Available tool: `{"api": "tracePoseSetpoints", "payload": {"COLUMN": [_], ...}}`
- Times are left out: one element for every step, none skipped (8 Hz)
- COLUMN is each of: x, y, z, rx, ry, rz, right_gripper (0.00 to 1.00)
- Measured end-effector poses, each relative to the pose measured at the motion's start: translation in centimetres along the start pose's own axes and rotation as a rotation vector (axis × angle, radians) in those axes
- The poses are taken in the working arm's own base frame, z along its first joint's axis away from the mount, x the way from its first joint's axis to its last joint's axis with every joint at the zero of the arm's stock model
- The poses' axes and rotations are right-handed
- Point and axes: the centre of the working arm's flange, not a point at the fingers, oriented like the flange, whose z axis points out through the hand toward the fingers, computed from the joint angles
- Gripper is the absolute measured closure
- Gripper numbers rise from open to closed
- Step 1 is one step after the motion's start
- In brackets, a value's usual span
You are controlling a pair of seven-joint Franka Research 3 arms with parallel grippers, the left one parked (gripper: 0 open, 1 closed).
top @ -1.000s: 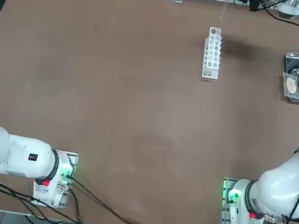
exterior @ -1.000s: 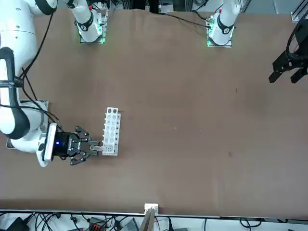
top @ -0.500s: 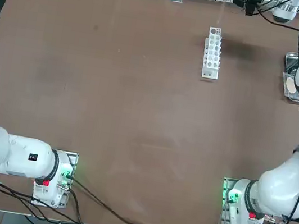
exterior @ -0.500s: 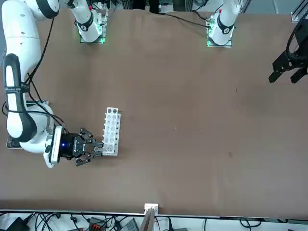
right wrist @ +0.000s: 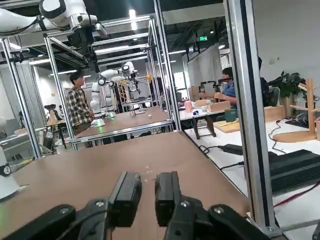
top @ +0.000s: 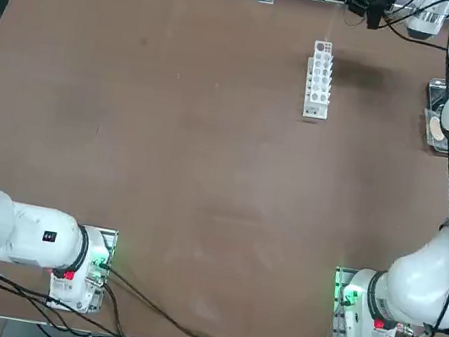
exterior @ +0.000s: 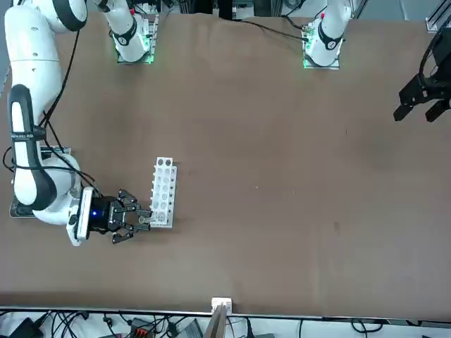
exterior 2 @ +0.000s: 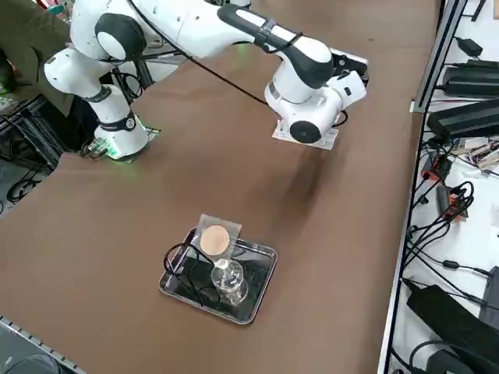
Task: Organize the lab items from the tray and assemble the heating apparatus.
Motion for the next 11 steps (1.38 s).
{"api": "tracePoseSetpoints", "payload": {"x": [-0.6, -1.0, -1.2, -1.4, -1.4, -1.5, -1.7, -1.8, -1.9, -1.9, -2.1], "y": [0.0, 0.0, 0.0, 0.0, -0.1, -0.1, -0.1, -0.1, -0.2, -0.2, -0.2], "z": [0.0, 0.1, 0.1, 0.1, 0.2, 0.3, 0.3, 0.3, 0.4, 0.4, 0.4], "rx": [0.001, 0.004, 0.007, 0.01, 0.016, 0.021, 0.024, 0.026, 0.03, 0.032, 0.033], "ry": [0.001, 0.002, 0.004, 0.005, 0.008, 0.011, 0.013, 0.014, 0.016, 0.018, 0.018], "rz": [-0.002, -0.007, -0.008, -0.008, -0.008, -0.01, -0.01, -0.012, -0.017, -0.019, -0.019], "right_gripper": [0.78, 0.78, 0.78, 0.78, 0.78, 0.78, 0.78, 0.78, 0.78, 0.78, 0.78]}}
